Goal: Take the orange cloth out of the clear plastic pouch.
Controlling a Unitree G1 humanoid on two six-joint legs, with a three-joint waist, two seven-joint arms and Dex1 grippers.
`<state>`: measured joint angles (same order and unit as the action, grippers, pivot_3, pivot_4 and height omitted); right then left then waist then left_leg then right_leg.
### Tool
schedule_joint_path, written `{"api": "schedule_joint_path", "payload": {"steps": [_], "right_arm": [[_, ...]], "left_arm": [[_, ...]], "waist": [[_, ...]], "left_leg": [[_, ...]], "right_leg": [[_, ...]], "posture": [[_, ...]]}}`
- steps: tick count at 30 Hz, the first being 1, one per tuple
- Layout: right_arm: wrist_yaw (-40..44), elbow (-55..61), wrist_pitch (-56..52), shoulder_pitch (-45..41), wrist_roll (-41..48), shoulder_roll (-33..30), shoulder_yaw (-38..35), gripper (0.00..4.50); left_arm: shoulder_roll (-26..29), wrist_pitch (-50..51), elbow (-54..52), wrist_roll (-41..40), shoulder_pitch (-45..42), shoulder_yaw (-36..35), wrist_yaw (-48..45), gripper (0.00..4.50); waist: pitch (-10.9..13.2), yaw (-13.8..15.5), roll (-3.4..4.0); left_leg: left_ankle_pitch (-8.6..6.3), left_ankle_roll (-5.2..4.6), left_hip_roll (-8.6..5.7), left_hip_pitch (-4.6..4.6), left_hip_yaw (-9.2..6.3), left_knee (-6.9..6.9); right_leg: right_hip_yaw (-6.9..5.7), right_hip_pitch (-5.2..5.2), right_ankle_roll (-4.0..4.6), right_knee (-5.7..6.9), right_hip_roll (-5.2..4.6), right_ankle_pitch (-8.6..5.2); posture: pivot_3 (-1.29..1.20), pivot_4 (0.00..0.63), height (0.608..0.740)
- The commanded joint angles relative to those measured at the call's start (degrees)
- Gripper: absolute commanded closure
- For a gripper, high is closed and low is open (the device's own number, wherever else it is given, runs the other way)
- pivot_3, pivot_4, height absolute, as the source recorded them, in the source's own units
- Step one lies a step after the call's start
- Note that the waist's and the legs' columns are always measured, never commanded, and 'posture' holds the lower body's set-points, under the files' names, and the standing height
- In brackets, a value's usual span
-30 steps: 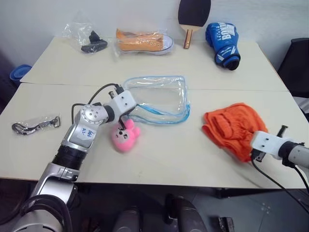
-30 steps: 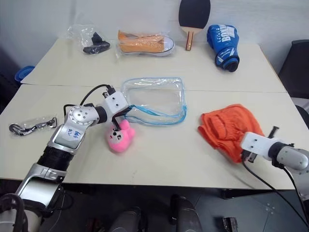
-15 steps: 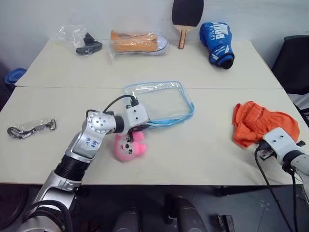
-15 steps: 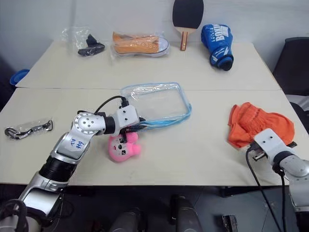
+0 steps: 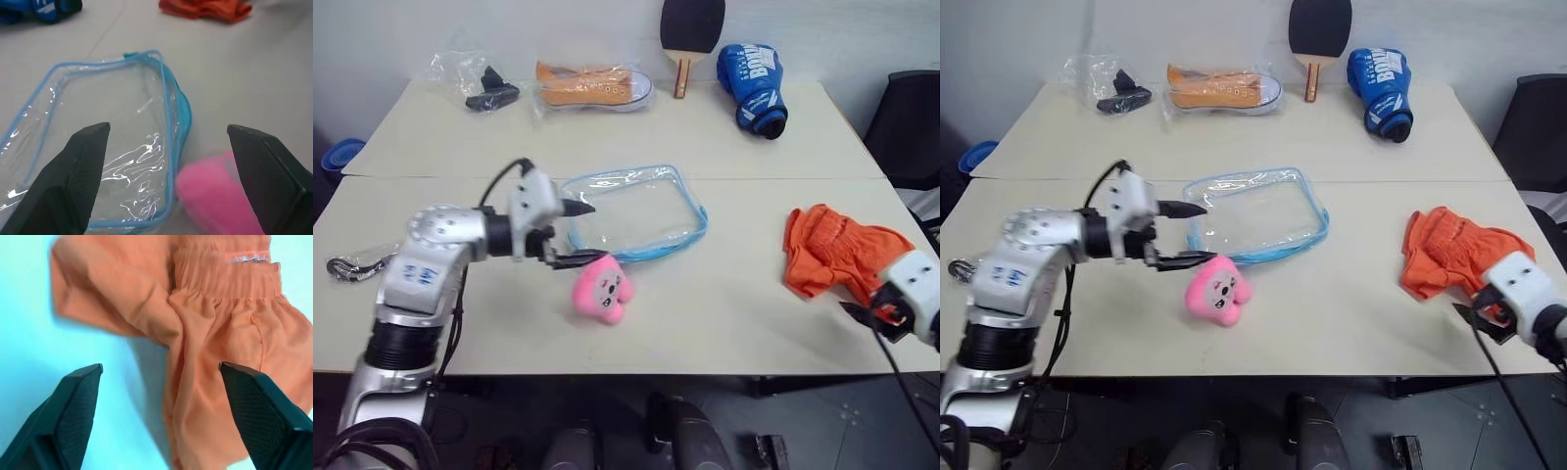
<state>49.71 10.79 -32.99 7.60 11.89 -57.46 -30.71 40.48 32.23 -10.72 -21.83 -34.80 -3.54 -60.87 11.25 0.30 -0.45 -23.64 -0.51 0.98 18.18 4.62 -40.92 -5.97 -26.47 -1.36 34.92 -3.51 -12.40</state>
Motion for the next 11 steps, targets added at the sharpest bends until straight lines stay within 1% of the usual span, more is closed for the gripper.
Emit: {"api": "schedule_joint_path", "payload": {"steps": [1,4,7,9,11], "right_arm": [[6.9,-1.1,-9.8,-0.1,7.5,-4.1,-11.8,0.48],[13.5,-5.8,-12.0,3.8,9.1,-6.8,-19.1,0.48],[17.0,-11.8,-9.3,7.1,8.1,-8.2,-23.3,0.48],[17.7,-15.1,-7.3,7.9,7.3,-9.0,-24.0,0.48],[18.5,-16.6,-6.4,8.0,7.5,-9.2,-24.0,0.48]], "left_arm": [[5.8,6.7,-0.6,-10.1,-1.2,-8.4,-5.3,0.43],[13.3,9.6,1.8,-14.6,0.9,-11.7,-12.7,0.43],[19.2,6.8,7.0,-13.2,4.3,-13.2,-17.5,0.43],[21.4,4.3,9.6,-12.0,5.7,-13.4,-18.9,0.43],[21.9,2.6,12.0,-11.2,5.7,-13.0,-18.4,0.43]], "waist": [[0.0,0.0,0.0],[0.0,0.0,0.0],[0.0,0.2,0.01],[0.0,0.2,0.0],[0.0,0.2,0.0]], "left_leg": [[0.0,0.0,0.0,0.01,-0.01,0.0],[0.0,0.0,0.0,0.01,-0.03,0.02],[-0.02,-0.02,-0.03,-0.01,-0.03,0.09],[-0.03,-0.05,-0.06,-0.02,-0.02,0.08],[-0.04,-0.07,-0.07,-0.01,-0.01,0.08]], "right_leg": [[-0.01,0.0,0.0,-0.01,0.01,0.0],[-0.03,0.0,0.01,-0.07,0.03,-0.02],[-0.04,0.05,-0.02,-0.19,0.06,-0.04],[-0.02,0.06,-0.03,-0.19,0.06,-0.05],[0.0,0.05,-0.04,-0.19,0.06,-0.06]], "posture": [[0.0,0.15,0.74],[0.0,0.15,0.74],[0.0,0.15,0.74],[0.0,0.15,0.74],[0.0,0.15,0.74]]}}
